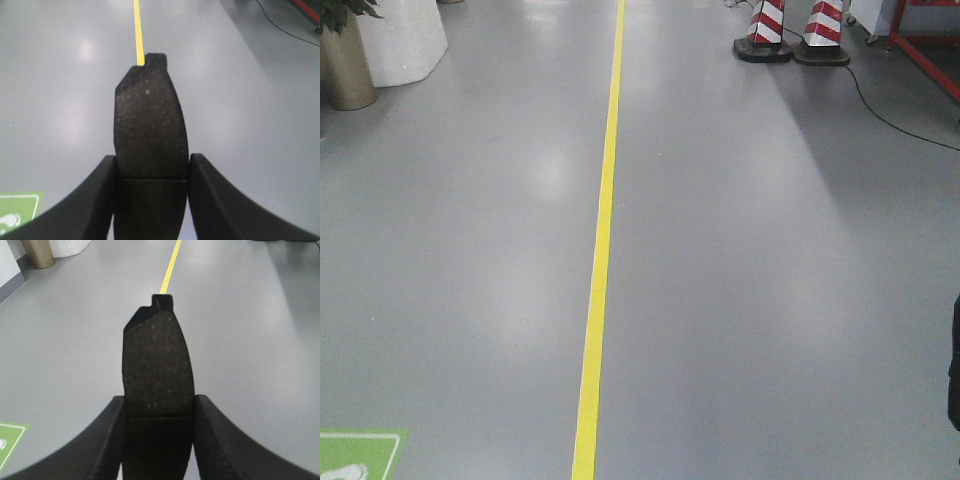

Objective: Move and align brake pads A on conveyor
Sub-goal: 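Turn the base away from the table holding both pads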

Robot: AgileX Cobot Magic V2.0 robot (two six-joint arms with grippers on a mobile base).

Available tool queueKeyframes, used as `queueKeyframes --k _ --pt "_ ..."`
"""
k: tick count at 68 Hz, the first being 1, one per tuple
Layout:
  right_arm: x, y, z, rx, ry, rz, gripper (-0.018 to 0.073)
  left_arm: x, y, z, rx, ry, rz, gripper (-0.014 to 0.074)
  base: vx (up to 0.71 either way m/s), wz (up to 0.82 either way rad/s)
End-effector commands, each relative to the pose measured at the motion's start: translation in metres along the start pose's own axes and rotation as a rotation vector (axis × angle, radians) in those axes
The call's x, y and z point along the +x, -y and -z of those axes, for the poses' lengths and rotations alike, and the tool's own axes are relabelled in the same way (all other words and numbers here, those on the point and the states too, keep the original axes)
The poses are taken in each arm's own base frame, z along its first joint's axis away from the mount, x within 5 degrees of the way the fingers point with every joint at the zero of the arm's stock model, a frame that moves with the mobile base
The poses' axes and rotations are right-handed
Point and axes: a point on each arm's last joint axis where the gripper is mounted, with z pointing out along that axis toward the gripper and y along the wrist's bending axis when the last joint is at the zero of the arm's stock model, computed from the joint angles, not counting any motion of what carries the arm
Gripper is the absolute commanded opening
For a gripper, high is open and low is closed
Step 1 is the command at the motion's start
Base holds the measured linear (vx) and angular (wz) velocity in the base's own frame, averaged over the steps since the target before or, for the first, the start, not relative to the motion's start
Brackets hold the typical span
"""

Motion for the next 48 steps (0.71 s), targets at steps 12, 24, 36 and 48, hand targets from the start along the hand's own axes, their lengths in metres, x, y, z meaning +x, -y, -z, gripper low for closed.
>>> queueKeyframes --k 12,24,36,48 --pt "-0.0172 -0.0011 0.004 -0.006 0.116 0.013 -0.0012 -0.0162 0.0025 0.0041 0.019 0.114 0.01 -0.0006 0.5 -0.05" --pt "-0.0172 -0.0011 0.004 -0.006 0.116 0.013 -0.0012 -0.0162 0.0025 0.0041 0.019 0.114 0.01 -0.0006 0.53 -0.03" --pt "-0.0172 -0.0011 0.004 -0.006 0.116 0.013 -0.0012 -0.0162 0.0025 0.0041 0.019 0.114 0.01 -0.0006 0.58 0.02" --pt "-0.0172 -0.0011 0.004 -0.006 0.116 0.013 -0.0012 -0.0162 0.0025 0.0041 0.019 0.114 0.01 -0.0006 0.63 0.03"
